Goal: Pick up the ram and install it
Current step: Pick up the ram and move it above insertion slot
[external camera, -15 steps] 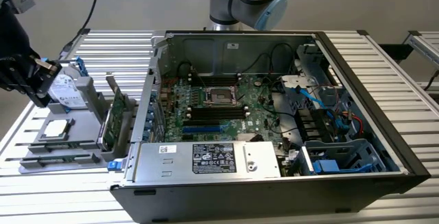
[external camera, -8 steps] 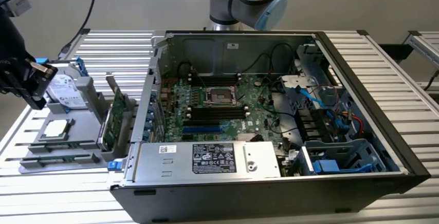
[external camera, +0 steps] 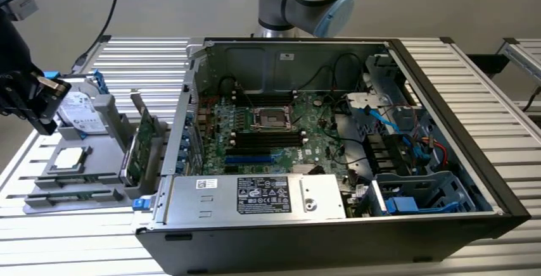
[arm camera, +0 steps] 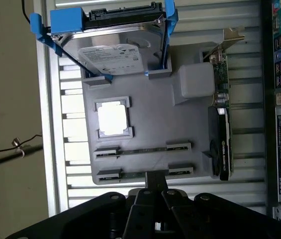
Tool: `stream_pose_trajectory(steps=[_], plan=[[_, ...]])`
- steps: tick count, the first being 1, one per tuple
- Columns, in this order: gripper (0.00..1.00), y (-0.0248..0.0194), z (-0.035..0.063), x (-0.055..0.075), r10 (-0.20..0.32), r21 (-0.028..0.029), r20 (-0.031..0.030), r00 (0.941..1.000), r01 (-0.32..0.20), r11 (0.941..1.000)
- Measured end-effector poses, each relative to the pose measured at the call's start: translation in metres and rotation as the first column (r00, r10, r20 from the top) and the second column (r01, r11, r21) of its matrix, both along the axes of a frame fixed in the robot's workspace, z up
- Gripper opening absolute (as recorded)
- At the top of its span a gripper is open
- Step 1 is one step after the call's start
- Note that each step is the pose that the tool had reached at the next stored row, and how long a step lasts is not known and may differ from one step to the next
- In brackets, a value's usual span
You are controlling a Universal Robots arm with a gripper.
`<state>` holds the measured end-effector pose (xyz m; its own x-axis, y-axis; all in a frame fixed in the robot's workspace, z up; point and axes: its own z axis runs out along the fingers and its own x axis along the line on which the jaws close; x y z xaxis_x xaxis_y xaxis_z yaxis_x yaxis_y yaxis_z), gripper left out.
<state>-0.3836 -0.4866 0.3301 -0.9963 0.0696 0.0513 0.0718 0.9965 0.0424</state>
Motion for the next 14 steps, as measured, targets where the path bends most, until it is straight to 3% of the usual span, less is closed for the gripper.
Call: stream_pose_trajectory(steps=[4,7,9,14], plan=[[0.11,0.0,0.0,0.0,0.0,0.0004,-0.0001,1.0,0.0,1.0],[0.11,0.0,-0.0018,-0.0013,0.026,0.0243,0.0003,0.9997,-0.026,0.9994],[0.11,0.0,-0.0031,-0.0013,0.061,0.0315,0.0008,0.9981,-0.061,0.9976],[0.11,-0.0001,-0.0063,-0.0013,0.152,0.033,0.001,0.9884,-0.152,0.9879]])
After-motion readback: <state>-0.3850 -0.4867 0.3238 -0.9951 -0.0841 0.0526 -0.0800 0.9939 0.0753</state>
